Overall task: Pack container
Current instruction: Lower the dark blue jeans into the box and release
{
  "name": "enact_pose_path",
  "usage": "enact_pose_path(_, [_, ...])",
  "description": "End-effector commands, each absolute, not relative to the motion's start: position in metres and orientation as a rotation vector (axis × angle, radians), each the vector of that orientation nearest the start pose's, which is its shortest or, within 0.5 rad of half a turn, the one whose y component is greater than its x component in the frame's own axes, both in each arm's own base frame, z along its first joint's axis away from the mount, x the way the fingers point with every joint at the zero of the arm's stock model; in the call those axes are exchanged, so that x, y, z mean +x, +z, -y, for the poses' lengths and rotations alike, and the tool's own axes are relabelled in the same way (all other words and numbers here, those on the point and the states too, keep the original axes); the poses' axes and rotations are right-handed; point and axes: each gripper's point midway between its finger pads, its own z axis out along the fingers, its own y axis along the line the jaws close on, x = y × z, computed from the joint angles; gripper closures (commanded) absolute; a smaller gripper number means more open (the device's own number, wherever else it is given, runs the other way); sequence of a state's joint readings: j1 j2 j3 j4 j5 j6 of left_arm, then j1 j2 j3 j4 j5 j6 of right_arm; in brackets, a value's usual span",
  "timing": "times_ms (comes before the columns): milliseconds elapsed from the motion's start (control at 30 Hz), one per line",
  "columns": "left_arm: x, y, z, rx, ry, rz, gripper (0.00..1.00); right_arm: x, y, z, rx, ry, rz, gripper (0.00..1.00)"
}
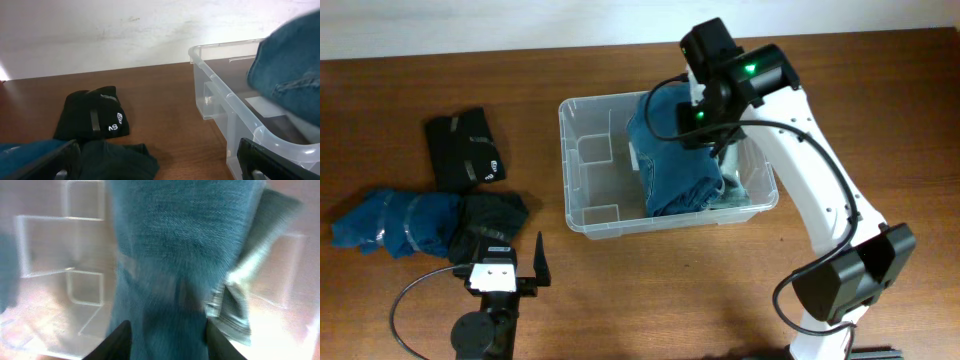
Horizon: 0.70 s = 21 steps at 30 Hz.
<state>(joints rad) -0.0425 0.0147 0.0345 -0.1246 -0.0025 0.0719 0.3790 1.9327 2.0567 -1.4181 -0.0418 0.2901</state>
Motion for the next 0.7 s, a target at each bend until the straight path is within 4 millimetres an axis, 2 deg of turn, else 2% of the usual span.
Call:
enact_pose_path(0, [0.244, 0.156, 0.011, 0.109, 0.027, -1.669, 0.01, 0.389, 0.223, -0.128, -0.015, 0.055, -2.856, 0.51])
enact_pose_path(33, [0.244, 0.156, 0.011, 0.109, 0.027, -1.669, 0.01, 0.39, 0.222, -0.122, 0.004, 0.041, -2.861, 0.48])
enact_pose_path(133, [0.244, 0.156, 0.011, 0.109, 0.027, -1.669, 0.0, 0.394, 0.223, -0.114, -0.029, 0.036, -2.852, 0.47])
enact_pose_path(267, [0.244, 0.156, 0.011, 0.109, 0.027, -1.669, 0.01, 0.401, 0.226, -0.123, -0.185, 0.055, -2.812, 0.5])
enact_pose_path(467, [0.244, 0.156, 0.011, 0.109, 0.027, -1.669, 0.01, 0.415, 0.223, -0.14, -0.264, 0.077, -2.758, 0.82])
enact_pose_path(567, [0.244, 0.156, 0.011, 0.109, 0.027, -1.669, 0.01, 0.419, 0.21, -0.147, -0.287, 0.072, -2.778, 0.89])
enact_pose_path(667, [0.244, 0.156, 0.011, 0.109, 0.027, -1.669, 0.01, 0.42, 0.19, -0.147, -0.295, 0.05, -2.829, 0.92])
